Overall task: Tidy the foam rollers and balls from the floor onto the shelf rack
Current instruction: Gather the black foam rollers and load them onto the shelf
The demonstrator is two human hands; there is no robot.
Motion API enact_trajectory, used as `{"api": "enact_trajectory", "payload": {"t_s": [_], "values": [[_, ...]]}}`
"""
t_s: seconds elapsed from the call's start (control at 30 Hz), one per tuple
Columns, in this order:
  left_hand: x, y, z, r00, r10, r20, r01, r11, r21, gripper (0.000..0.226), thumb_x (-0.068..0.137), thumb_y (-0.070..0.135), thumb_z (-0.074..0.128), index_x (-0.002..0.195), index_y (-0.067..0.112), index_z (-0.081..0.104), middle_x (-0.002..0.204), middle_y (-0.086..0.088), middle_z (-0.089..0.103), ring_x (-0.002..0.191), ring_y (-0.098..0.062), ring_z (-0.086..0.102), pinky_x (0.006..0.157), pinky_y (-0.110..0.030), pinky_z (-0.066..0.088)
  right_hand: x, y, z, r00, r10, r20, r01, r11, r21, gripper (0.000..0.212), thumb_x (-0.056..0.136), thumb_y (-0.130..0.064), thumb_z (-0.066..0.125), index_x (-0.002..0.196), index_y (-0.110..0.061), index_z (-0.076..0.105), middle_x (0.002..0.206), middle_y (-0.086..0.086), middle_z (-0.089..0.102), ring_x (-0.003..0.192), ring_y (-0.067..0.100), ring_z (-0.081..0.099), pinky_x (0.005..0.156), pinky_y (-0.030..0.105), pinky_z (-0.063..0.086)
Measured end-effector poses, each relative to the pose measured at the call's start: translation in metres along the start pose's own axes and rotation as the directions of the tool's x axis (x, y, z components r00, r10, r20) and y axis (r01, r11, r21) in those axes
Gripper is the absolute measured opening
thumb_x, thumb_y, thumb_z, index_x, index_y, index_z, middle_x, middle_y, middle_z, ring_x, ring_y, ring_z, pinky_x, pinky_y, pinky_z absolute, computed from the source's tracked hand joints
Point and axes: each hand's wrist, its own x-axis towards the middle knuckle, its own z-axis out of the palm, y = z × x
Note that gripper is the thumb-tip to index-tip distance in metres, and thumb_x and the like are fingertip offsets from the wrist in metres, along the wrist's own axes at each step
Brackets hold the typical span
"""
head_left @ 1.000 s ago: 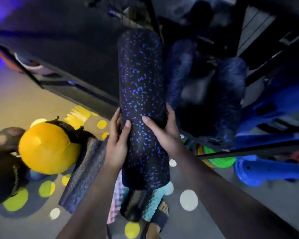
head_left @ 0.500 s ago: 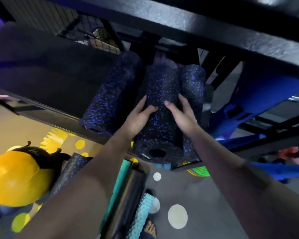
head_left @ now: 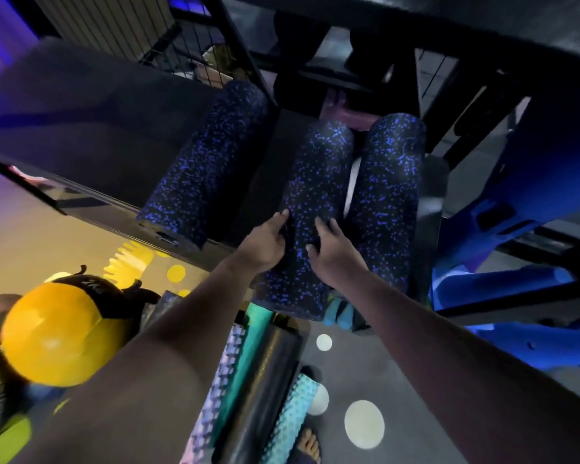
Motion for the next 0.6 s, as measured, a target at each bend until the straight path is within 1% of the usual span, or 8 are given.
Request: {"api": "enact_trajectory", "payload": {"t_s": [0.07, 0.13, 0.2, 0.23, 0.33, 0.4, 0.5, 0.6], "values": [[-0.007, -0.013, -0.004, 0.995, 0.077, -0.056, -0.071, 0.992, 0.101, 0.055, 0.104, 0.012, 0.046, 0.158, 0.015, 0.036, 0.163, -0.010, 0.035, 0.150, -0.023, 0.033, 0.119, -0.023, 0.022, -0.003, -0.005, 0.011, 0.995, -0.004, -0.095, -0.005, 0.995, -0.097, 0.063, 0.108, -0.035, 0.043, 0.163, -0.025, 0.016, 0.170, 0.006, 0.010, 0.151, 0.030, 0.027, 0.112, 0.044, 0.037], [-0.010, -0.032, -0.017, 0.953, 0.156, -0.261, -0.085, 0.961, 0.262, 0.050, 0.098, 0.018, 0.053, 0.149, 0.018, 0.051, 0.159, -0.010, 0.042, 0.146, -0.027, 0.038, 0.120, -0.037, 0.033, -0.008, -0.012, 0.018, 0.969, -0.140, -0.204, 0.084, 0.962, -0.261, 0.059, 0.106, -0.022, 0.046, 0.161, -0.024, 0.026, 0.169, 0.009, 0.018, 0.151, 0.030, 0.026, 0.117, 0.044, 0.034], [-0.013, -0.056, -0.041, 0.864, 0.158, -0.478, 0.040, 0.925, 0.377, 0.048, 0.094, 0.022, 0.058, 0.142, 0.018, 0.056, 0.160, -0.011, 0.040, 0.148, -0.031, 0.033, 0.118, -0.046, 0.034, -0.009, -0.021, 0.025, 0.941, -0.287, -0.181, 0.200, 0.900, -0.387, 0.060, 0.098, -0.006, 0.050, 0.156, -0.019, 0.040, 0.165, 0.009, 0.028, 0.151, 0.030, 0.027, 0.121, 0.043, 0.029], [-0.013, -0.069, -0.056, 0.851, 0.112, -0.514, 0.122, 0.909, 0.400, 0.052, 0.093, 0.025, 0.059, 0.144, 0.018, 0.054, 0.164, -0.013, 0.032, 0.152, -0.034, 0.024, 0.121, -0.049, 0.028, -0.008, -0.027, 0.028, 0.945, -0.299, -0.132, 0.228, 0.892, -0.391, 0.061, 0.096, -0.003, 0.050, 0.154, -0.018, 0.042, 0.165, 0.007, 0.028, 0.152, 0.028, 0.025, 0.122, 0.043, 0.027], [-0.010, -0.111, -0.090, 0.893, -0.188, -0.409, 0.367, 0.831, 0.418, 0.068, 0.090, 0.041, 0.061, 0.151, 0.018, 0.039, 0.169, -0.020, 0.002, 0.154, -0.046, -0.002, 0.124, -0.060, 0.007, 0.000, -0.046, 0.043, 0.979, -0.203, 0.005, 0.195, 0.932, -0.307, 0.066, 0.096, 0.000, 0.047, 0.158, -0.018, 0.034, 0.170, 0.000, 0.012, 0.157, 0.020, 0.007, 0.125, 0.047, 0.019], [-0.011, -0.129, -0.102, 0.899, -0.261, -0.352, 0.412, 0.776, 0.477, 0.076, 0.087, 0.051, 0.063, 0.149, 0.016, 0.038, 0.167, -0.025, -0.002, 0.152, -0.052, -0.004, 0.123, -0.062, 0.003, 0.007, -0.060, 0.049, 0.985, -0.172, 0.027, 0.172, 0.938, -0.302, 0.064, 0.097, 0.000, 0.046, 0.158, -0.017, 0.034, 0.171, 0.000, 0.010, 0.158, 0.019, 0.003, 0.126, 0.051, 0.014], [-0.020, -0.130, -0.107, 0.924, -0.115, -0.364, 0.316, 0.765, 0.561, 0.082, 0.083, 0.061, 0.062, 0.148, 0.015, 0.040, 0.159, -0.020, 0.026, 0.144, -0.047, 0.024, 0.116, -0.059, 0.023, 0.016, -0.080, 0.050, 0.989, -0.150, 0.007, 0.149, 0.968, -0.203, 0.054, 0.099, -0.001, 0.043, 0.152, -0.013, 0.046, 0.170, 0.003, 0.017, 0.158, 0.020, 0.009, 0.127, 0.047, 0.013], [-0.031, -0.120, -0.092, 0.940, 0.153, -0.305, 0.068, 0.791, 0.608, 0.078, 0.086, 0.056, 0.059, 0.151, 0.019, 0.039, 0.136, -0.010, 0.051, 0.124, -0.038, 0.044, 0.101, -0.051, 0.036, 0.006, -0.081, 0.056, 0.981, -0.122, -0.154, 0.119, 0.992, -0.028, 0.052, 0.099, -0.021, 0.057, 0.149, -0.011, 0.048, 0.169, 0.010, 0.017, 0.155, 0.027, 0.019, 0.125, 0.037, 0.020]]}}
